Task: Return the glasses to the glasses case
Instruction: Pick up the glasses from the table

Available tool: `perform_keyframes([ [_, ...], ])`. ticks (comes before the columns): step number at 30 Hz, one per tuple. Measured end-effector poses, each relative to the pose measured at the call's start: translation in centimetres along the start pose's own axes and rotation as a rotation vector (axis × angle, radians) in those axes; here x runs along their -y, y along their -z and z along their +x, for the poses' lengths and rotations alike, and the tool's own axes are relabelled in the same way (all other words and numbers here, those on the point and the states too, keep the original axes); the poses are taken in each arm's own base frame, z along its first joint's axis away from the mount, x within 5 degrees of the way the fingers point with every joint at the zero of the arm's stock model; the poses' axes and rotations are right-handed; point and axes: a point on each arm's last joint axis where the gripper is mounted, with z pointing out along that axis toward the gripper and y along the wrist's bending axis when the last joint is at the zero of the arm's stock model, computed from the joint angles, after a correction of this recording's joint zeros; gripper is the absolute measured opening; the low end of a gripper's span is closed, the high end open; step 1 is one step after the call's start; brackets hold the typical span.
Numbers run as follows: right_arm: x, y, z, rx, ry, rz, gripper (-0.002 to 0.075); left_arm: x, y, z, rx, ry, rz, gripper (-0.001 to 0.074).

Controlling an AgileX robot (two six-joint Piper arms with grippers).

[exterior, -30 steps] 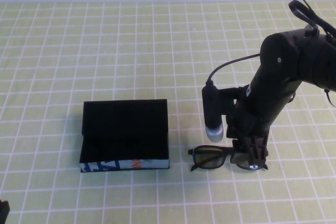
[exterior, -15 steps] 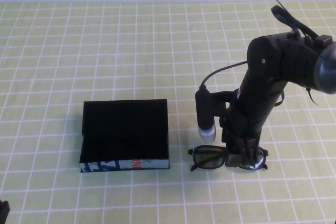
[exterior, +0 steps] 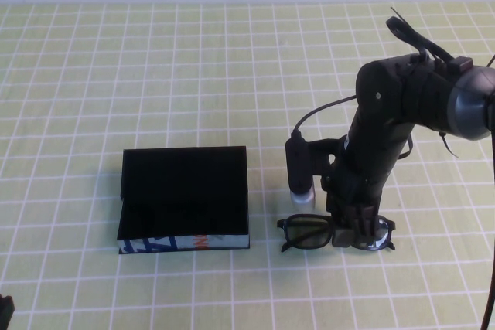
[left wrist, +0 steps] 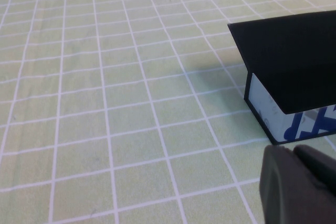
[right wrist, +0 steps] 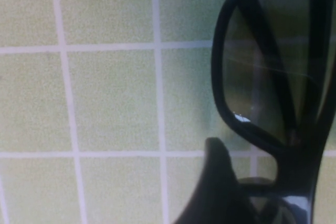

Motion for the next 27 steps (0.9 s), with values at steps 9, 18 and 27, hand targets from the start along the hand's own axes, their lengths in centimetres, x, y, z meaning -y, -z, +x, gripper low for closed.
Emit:
perform_keyframes([
  [9, -0.06, -0.28, 0.08, -0.009, -0.001, -0.018, 0.0363, 0.0, 0.0, 0.0, 0.0, 0.0, 0.0, -0.0001],
  [18, -0.12, -0.04, 0.04, -0.016, -0.015, -0.034, 0.0206, 0.0, 0.0, 0.0, 0.0, 0.0, 0.0, -0.0001],
  [27, -0.08, 0.09, 0.09, -0.038, -0.042, -0.053, 0.0055, 0.0, 0.0, 0.0, 0.0, 0.0, 0.0, -0.0001],
])
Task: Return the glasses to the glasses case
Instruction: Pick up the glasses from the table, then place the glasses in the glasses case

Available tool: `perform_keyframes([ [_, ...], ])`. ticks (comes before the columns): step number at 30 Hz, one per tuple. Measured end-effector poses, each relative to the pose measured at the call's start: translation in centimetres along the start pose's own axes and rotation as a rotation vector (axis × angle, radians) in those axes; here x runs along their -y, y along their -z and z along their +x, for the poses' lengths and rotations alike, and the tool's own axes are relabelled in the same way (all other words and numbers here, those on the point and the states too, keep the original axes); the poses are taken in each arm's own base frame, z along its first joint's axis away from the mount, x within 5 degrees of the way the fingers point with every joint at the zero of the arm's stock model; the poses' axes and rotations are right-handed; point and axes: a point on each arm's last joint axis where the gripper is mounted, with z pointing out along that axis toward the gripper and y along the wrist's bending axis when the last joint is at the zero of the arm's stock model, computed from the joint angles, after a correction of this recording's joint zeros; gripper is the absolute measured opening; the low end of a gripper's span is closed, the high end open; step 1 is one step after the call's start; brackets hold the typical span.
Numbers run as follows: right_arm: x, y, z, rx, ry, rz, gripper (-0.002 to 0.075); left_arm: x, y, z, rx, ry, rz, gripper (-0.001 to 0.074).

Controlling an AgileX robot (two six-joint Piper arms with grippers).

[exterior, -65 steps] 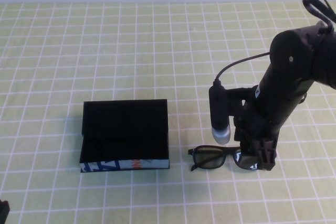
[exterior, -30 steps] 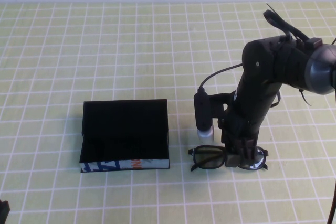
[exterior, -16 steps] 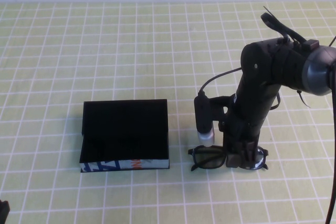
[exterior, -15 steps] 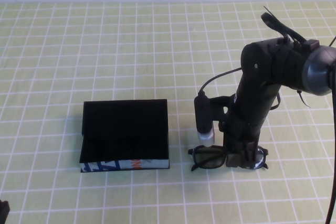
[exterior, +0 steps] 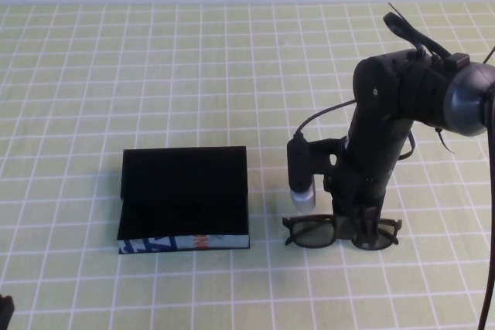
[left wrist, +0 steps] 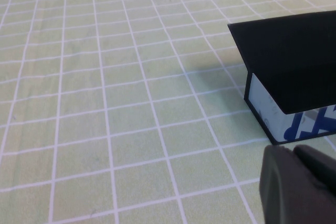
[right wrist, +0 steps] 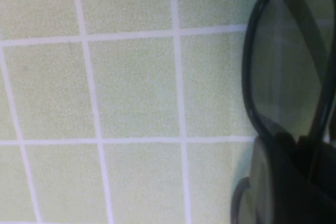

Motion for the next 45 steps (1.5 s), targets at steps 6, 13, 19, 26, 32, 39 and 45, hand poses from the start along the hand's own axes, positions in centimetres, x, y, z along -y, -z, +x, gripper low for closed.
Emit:
perform_keyframes([
  [6, 0.1, 0.0, 0.0, -0.009, -0.001, -0.001, 0.0052, 0.0, 0.0, 0.0, 0.0, 0.0, 0.0, -0.0001],
  [13, 0.0, 0.0, 0.0, -0.022, -0.033, -0.007, 0.0034, 0.0, 0.0, 0.0, 0.0, 0.0, 0.0, -0.0001],
  [19, -0.6, 1.4, -1.8, -0.076, -0.067, 0.045, 0.0029, 0.0, 0.0, 0.0, 0.0, 0.0, 0.0, -0.0001],
  [26, -3.1, 7.0, -9.5, 0.062, -0.001, 0.232, 0.0029, 0.0, 0.0, 0.0, 0.0, 0.0, 0.0, -0.0001],
  [32, -5.2, 6.9, -15.4, 0.128, 0.075, 0.271, 0.0029, 0.0, 0.0, 0.0, 0.0, 0.0, 0.0, -0.0001],
  [39, -5.9, 4.9, -18.9, 0.142, 0.128, 0.274, 0.0029, 0.0, 0.0, 0.0, 0.0, 0.0, 0.0, -0.0001],
  [45, -5.4, 3.1, -19.2, 0.105, 0.126, 0.259, 0.0027, 0.0, 0.0, 0.0, 0.0, 0.0, 0.0, -0.0001],
])
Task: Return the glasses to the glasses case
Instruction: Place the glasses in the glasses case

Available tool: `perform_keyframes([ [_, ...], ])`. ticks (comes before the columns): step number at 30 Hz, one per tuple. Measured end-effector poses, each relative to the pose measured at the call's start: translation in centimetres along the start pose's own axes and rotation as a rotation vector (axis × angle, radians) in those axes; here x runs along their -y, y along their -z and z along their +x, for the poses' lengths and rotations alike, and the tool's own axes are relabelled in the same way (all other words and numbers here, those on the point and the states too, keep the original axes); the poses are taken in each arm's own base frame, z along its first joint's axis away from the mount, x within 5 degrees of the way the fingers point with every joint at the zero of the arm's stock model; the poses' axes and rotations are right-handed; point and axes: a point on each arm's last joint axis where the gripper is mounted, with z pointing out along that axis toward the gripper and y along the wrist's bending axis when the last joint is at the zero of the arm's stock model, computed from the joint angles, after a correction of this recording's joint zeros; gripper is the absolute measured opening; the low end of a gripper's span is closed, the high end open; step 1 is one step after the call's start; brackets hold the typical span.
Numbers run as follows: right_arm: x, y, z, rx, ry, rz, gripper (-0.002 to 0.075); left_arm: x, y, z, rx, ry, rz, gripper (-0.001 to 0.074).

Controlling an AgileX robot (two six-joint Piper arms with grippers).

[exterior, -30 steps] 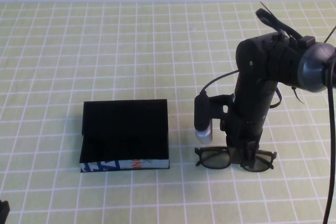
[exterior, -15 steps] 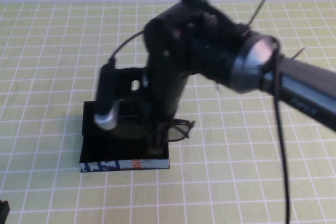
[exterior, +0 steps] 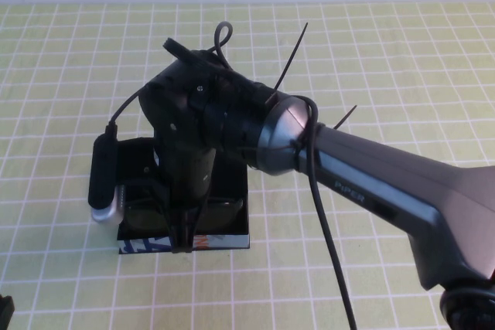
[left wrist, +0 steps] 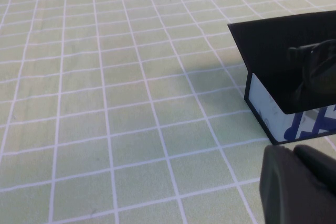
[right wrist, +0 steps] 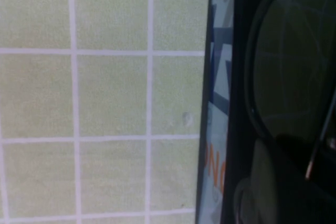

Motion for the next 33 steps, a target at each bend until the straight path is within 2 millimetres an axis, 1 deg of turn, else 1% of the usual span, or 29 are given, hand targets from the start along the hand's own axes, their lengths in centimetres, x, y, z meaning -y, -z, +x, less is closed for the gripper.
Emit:
perform_keyframes([
  [7, 0.2, -0.8, 0.2, -0.028, 0.009, 0.008, 0.0027, 0.0, 0.0, 0.0, 0.0, 0.0, 0.0, -0.0001],
  [15, 0.2, -2.7, 0.2, -0.056, 0.012, -0.008, 0.0026, 0.0, 0.0, 0.0, 0.0, 0.0, 0.0, -0.0001],
  [25, 0.3, -2.7, 0.1, -0.049, 0.007, -0.011, 0.0026, 0.0, 0.0, 0.0, 0.0, 0.0, 0.0, -0.0001],
  [33, 0.2, -3.1, 0.1, -0.052, 0.005, -0.02, 0.0026, 0.0, 0.0, 0.0, 0.0, 0.0, 0.0, -0.0001],
])
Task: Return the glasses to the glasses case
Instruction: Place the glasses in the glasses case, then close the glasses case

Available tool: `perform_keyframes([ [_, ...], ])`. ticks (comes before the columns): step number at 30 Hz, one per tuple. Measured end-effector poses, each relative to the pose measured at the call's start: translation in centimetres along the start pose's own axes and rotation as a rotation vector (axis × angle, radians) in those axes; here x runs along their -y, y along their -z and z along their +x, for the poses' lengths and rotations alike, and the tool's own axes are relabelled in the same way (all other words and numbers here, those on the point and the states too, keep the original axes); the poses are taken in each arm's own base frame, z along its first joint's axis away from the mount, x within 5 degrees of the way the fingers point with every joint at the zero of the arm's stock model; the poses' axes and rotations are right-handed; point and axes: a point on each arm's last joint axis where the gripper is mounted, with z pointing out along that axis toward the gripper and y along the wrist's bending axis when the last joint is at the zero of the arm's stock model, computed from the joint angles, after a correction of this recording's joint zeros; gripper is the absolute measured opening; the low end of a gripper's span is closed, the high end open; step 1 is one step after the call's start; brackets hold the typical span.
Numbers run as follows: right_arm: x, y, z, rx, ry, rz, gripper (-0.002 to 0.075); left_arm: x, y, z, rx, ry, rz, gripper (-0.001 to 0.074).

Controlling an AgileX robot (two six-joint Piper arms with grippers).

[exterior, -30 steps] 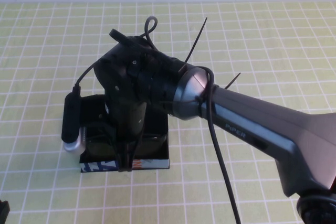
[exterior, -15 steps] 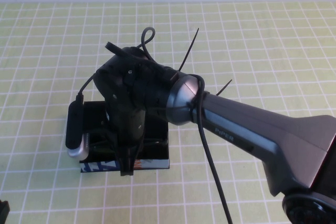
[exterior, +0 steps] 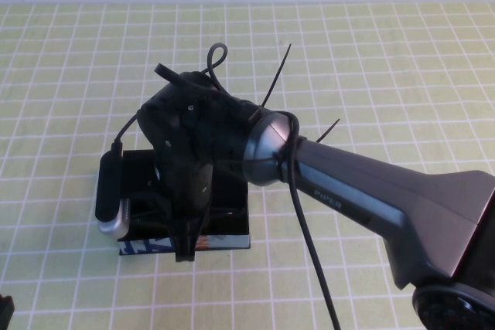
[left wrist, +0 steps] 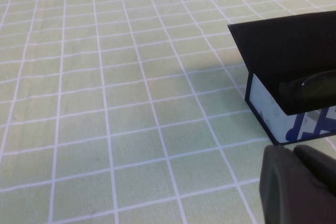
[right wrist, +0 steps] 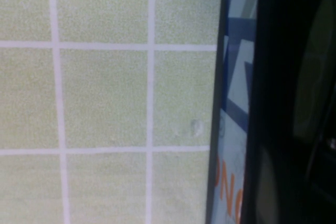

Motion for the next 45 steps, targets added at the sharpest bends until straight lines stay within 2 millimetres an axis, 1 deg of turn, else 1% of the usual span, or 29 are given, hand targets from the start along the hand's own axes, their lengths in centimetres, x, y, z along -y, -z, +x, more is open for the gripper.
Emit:
perform_keyframes([
  [6, 0.0, 0.0, 0.0, 0.001, -0.001, -0.002, 0.0027, 0.0, 0.0, 0.0, 0.0, 0.0, 0.0, -0.0001],
  [8, 0.0, 0.0, 0.0, 0.001, -0.001, -0.002, 0.0039, 0.0, 0.0, 0.0, 0.0, 0.0, 0.0, -0.0001],
  [10, 0.0, 0.0, 0.0, 0.001, -0.001, -0.002, 0.0081, 0.0, 0.0, 0.0, 0.0, 0.0, 0.0, -0.0001],
  [13, 0.0, 0.0, 0.0, 0.0, 0.0, -0.001, 0.0203, 0.0, 0.0, 0.0, 0.0, 0.0, 0.0, -0.0001],
  [16, 0.0, 0.0, 0.0, 0.001, 0.0, 0.001, 0.0309, 0.0, 0.0, 0.0, 0.0, 0.0, 0.0, -0.0001],
  [19, 0.0, 0.0, 0.0, 0.0, 0.001, 0.002, 0.0353, 0.0, 0.0, 0.0, 0.0, 0.0, 0.0, -0.0001],
  [22, 0.1, 0.0, 0.1, 0.0, -0.001, 0.003, 0.0365, 0.0, 0.0, 0.0, 0.0, 0.0, 0.0, -0.0001],
  [23, 0.1, 0.2, 0.1, 0.003, -0.001, 0.005, 0.0367, 0.0, 0.0, 0.0, 0.0, 0.0, 0.0, -0.0001],
  [26, 0.3, 1.7, 0.2, 0.017, -0.016, 0.034, 0.0368, 0.0, 0.0, 0.0, 0.0, 0.0, 0.0, -0.0001],
  [28, 0.7, 3.3, 0.5, 0.028, -0.072, 0.074, 0.0356, 0.0, 0.0, 0.0, 0.0, 0.0, 0.0, -0.0001],
  [30, 1.1, 4.8, 0.9, 0.033, -0.135, 0.116, 0.0316, 0.0, 0.0, 0.0, 0.0, 0.0, 0.0, -0.0001],
  [32, 1.8, 6.1, 1.6, 0.034, -0.191, 0.161, 0.0236, 0.0, 0.0, 0.0, 0.0, 0.0, 0.0, -0.0001],
  [34, 2.3, 7.0, 2.2, 0.043, -0.246, 0.181, 0.0122, 0.0, 0.0, 0.0, 0.0, 0.0, 0.0, -0.0001],
  [36, 2.8, 7.5, 2.8, 0.049, -0.286, 0.187, 0.0049, 0.0, 0.0, 0.0, 0.0, 0.0, 0.0, -0.0001],
  [37, 3.1, 7.7, 3.1, 0.053, -0.309, 0.189, 0.0026, 0.0, 0.0, 0.0, 0.0, 0.0, 0.0, -0.0001],
  [40, 4.2, 8.1, 4.3, 0.061, -0.381, 0.188, -0.0003, 0.0, 0.0, 0.0, 0.0, 0.0, 0.0, -0.0001],
  [45, 6.2, 9.0, 6.8, 0.114, -0.534, 0.142, -0.0015, 0.0, 0.0, 0.0, 0.0, 0.0, 0.0, -0.0001],
])
